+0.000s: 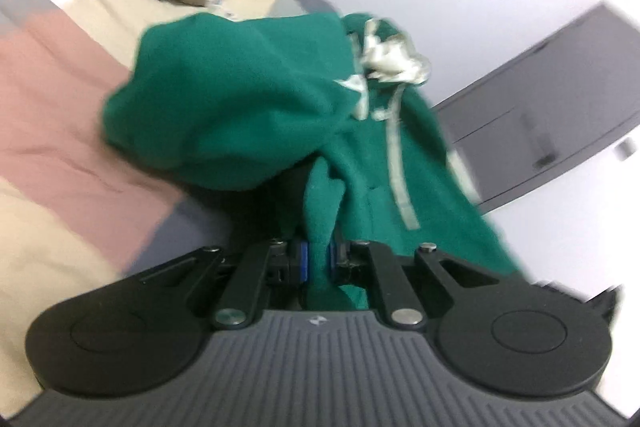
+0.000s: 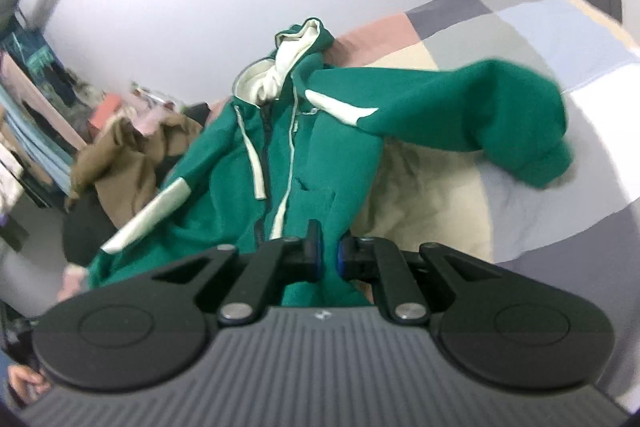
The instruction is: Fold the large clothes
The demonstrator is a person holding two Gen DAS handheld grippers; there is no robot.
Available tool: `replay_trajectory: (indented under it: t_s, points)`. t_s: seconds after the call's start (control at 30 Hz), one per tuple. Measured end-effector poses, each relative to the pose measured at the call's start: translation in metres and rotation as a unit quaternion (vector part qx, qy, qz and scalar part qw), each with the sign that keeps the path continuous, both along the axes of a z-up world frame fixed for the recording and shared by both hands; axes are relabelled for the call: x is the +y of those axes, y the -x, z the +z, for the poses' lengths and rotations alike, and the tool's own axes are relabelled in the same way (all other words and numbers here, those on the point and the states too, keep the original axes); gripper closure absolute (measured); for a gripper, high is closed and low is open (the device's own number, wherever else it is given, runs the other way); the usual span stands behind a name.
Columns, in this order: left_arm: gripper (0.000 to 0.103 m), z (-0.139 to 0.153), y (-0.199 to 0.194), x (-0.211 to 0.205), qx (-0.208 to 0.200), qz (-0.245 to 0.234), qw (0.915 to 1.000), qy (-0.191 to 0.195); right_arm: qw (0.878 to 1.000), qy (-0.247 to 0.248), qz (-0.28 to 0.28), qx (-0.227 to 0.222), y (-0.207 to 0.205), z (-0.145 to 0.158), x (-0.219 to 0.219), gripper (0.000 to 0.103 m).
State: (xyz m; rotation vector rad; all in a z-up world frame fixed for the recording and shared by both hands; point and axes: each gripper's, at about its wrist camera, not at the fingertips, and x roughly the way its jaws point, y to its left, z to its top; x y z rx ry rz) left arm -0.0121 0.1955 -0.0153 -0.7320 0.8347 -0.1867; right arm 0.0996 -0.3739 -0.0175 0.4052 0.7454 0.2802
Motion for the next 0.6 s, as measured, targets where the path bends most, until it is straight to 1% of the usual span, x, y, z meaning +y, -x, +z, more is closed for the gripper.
replay_trajectory:
  t_s: [0.1,0.2,0.27,0.3,0.37,0.43,0.47,0.5,0.53,0.57,0.6]
  points:
    - [0.093,-0.002,-0.004,-0.001,0.052,0.0,0.9971,-0.056,0.998,0.04,-0.006,0.046,-0.008,-0.014,0.005,0.094]
    - [0.092,-0.016,-0.016,-0.013,0.101,-0.001,0.9883,-0.115,0.992,0.074,-0.002,0.101,-0.017,-0.047,0.017,0.093]
    - [0.092,-0.028,-0.021,-0.018,0.125,-0.003,0.982,-0.142,0.988,0.091,-0.008,0.125,-0.024,-0.064,0.023,0.093]
    - [0.092,-0.029,-0.023,-0.021,0.128,-0.003,0.9802,-0.151,0.988,0.09,-0.009,0.124,-0.023,-0.065,0.023,0.093]
    - [0.092,-0.028,-0.025,-0.023,0.126,-0.002,0.9792,-0.159,0.988,0.087,-0.012,0.129,-0.026,-0.068,0.023,0.091]
    - [0.09,-0.025,-0.023,-0.017,0.119,0.002,0.9819,-0.148,0.989,0.067,-0.015,0.132,-0.023,-0.067,0.017,0.09]
    - [0.081,-0.021,-0.02,-0.011,0.116,0.009,0.9835,-0.139,0.989,0.057,-0.017,0.133,-0.022,-0.065,0.012,0.084]
    - [0.061,-0.019,-0.016,-0.007,0.114,0.016,0.9846,-0.132,0.99,0.046,-0.021,0.134,-0.022,-0.063,0.005,0.074]
    - [0.048,-0.015,-0.011,-0.003,0.111,0.024,0.9857,-0.124,0.99,0.03,-0.028,0.134,-0.02,-0.06,-0.004,0.065]
    - [0.033,-0.008,-0.006,0.004,0.106,0.035,0.9867,-0.118,0.991,0.015,-0.034,0.132,-0.016,-0.056,-0.011,0.045]
    - [0.033,-0.001,-0.001,0.008,0.097,0.044,0.9874,-0.116,0.991,0.004,-0.039,0.129,-0.015,-0.053,-0.017,0.035]
